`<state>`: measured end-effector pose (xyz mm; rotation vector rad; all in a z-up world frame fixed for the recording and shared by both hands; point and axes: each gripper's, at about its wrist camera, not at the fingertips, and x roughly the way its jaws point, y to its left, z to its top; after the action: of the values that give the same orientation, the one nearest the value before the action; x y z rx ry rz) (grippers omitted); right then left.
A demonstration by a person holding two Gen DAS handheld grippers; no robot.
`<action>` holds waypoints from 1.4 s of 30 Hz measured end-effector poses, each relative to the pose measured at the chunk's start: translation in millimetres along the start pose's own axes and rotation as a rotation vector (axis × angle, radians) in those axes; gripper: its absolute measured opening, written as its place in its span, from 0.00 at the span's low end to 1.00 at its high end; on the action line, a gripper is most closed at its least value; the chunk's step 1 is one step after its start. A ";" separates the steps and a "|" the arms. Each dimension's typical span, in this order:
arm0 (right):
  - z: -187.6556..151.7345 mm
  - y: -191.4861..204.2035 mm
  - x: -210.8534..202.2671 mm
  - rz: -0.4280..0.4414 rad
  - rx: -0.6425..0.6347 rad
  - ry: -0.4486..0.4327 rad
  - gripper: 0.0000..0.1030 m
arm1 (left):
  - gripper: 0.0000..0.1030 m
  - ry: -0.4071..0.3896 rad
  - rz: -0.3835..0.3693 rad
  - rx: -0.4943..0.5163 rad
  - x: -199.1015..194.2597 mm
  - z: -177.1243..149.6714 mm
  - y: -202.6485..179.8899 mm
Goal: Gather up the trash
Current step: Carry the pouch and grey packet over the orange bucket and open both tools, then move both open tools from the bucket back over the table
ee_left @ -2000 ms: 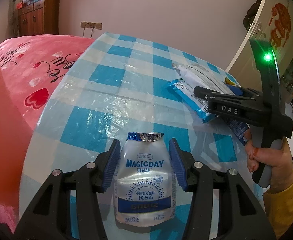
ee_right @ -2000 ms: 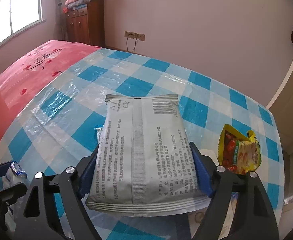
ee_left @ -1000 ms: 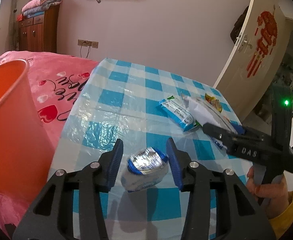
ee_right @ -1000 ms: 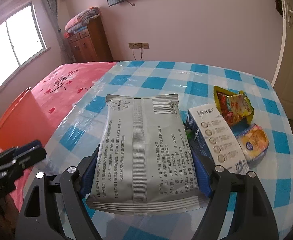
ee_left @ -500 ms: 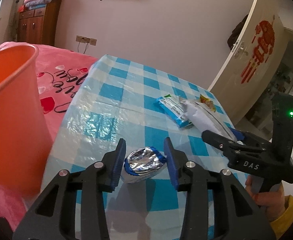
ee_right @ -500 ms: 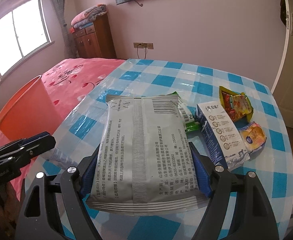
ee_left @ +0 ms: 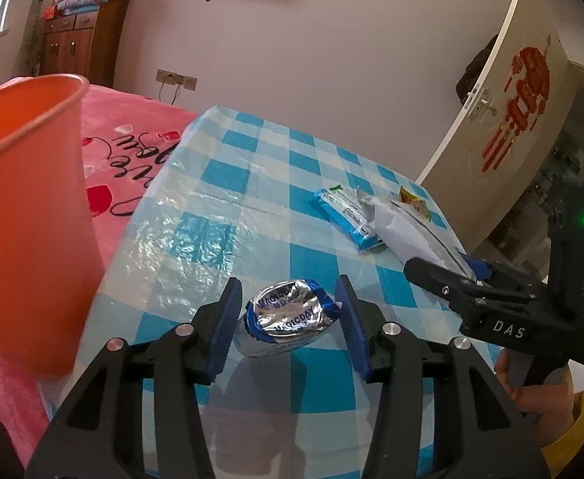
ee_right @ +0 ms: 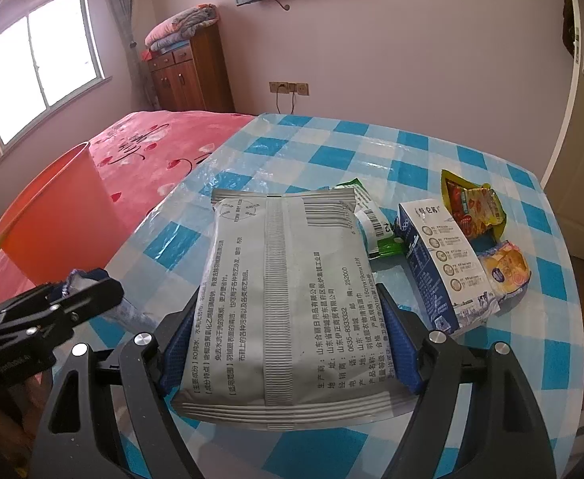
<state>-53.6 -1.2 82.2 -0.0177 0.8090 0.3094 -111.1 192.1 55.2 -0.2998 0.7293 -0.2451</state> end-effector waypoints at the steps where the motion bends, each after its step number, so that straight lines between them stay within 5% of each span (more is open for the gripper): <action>1: -0.1 -0.9 0.5 0.001 0.000 -0.002 0.77 | 0.48 -0.004 -0.002 0.000 -2.5 0.5 0.7; 14: 21.9 30.8 -12.3 0.097 -0.021 -0.023 0.77 | 0.48 -0.154 0.016 -0.019 -69.2 30.2 18.6; 23: 59.4 90.1 -25.1 0.219 -0.112 -0.065 0.77 | 0.48 -0.309 0.125 -0.071 -132.0 59.8 58.7; 25: 69.4 108.9 -25.2 0.253 -0.143 -0.070 0.77 | 0.39 -0.335 0.155 -0.090 -142.3 65.0 71.8; 42: 107.3 233.2 12.0 0.411 -0.337 -0.062 0.80 | 0.34 -0.294 0.302 -0.238 -129.3 49.8 158.6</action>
<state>-34.7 239.0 171.7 -0.1580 0.6871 0.8288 -151.9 390.1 114.1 -0.4357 0.5029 0.1718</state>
